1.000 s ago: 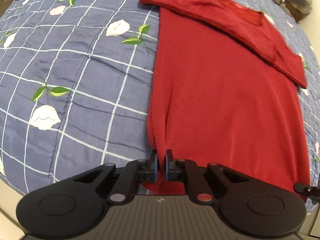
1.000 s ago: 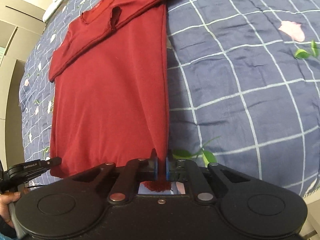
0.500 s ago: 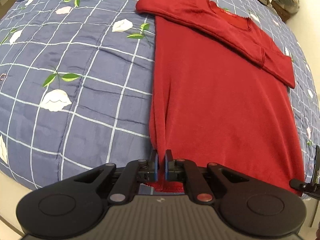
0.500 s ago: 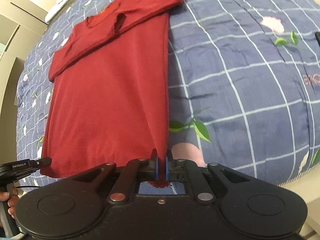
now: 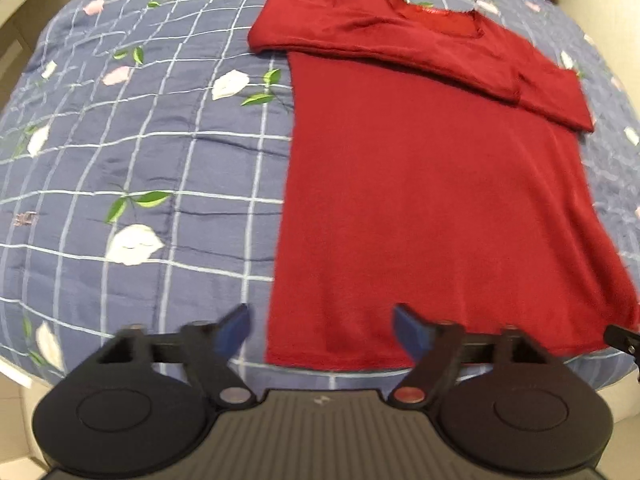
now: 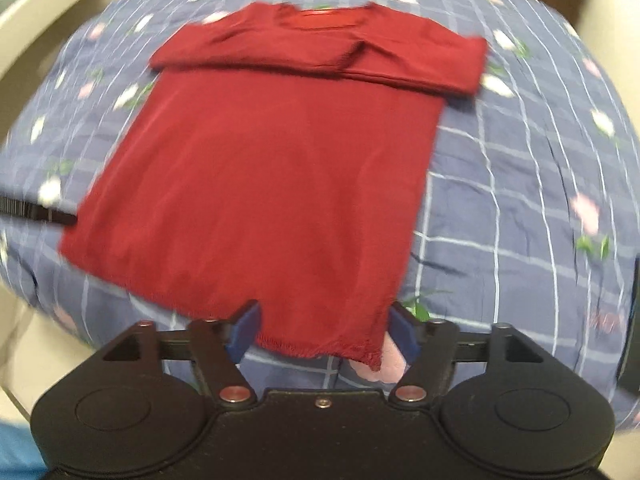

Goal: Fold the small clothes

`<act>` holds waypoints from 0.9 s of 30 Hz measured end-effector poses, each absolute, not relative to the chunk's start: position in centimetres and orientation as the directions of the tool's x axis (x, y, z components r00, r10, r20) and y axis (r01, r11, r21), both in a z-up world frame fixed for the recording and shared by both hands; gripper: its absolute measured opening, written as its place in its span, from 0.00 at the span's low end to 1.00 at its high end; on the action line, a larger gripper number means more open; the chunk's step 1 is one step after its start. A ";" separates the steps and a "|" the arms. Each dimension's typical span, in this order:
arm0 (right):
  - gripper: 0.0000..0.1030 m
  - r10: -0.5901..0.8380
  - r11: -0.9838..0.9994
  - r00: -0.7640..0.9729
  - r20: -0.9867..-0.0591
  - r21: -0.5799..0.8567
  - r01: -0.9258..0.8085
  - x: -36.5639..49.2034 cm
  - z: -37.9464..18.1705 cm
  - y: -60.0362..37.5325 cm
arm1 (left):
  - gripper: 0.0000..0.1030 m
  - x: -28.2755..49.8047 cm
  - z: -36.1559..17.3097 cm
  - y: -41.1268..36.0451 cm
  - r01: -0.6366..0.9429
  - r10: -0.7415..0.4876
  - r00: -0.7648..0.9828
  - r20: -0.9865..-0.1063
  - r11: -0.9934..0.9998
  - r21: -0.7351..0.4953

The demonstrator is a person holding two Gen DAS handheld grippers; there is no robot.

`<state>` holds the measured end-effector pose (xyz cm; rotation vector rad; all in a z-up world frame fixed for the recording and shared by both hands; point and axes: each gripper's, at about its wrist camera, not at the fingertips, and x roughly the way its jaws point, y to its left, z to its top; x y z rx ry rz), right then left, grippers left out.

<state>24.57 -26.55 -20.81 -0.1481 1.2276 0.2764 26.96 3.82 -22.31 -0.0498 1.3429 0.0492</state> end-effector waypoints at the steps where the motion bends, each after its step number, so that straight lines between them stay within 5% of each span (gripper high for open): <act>1: 0.76 0.120 0.942 0.311 -0.943 0.009 -0.335 24.1 -21.0 -25.8 | 0.93 26.8 -22.4 3.7 -0.058 0.033 0.228 -0.973 0.998 0.020; 10: 0.81 0.013 0.729 0.413 -0.911 -0.274 -0.628 20.4 -23.2 -20.8 | 0.98 25.4 -22.8 2.6 0.034 0.105 0.253 -0.962 0.992 0.118; 19: 0.86 -0.237 0.846 0.435 -0.868 -0.405 -0.347 20.8 -22.9 -24.7 | 0.98 24.5 -23.3 1.1 0.085 0.088 0.248 -0.965 0.990 0.113; 27: 0.90 -0.051 0.795 0.476 -0.878 -0.324 -0.513 21.0 -23.7 -23.2 | 0.99 24.4 -24.1 0.3 0.102 0.100 0.229 -0.968 0.987 0.126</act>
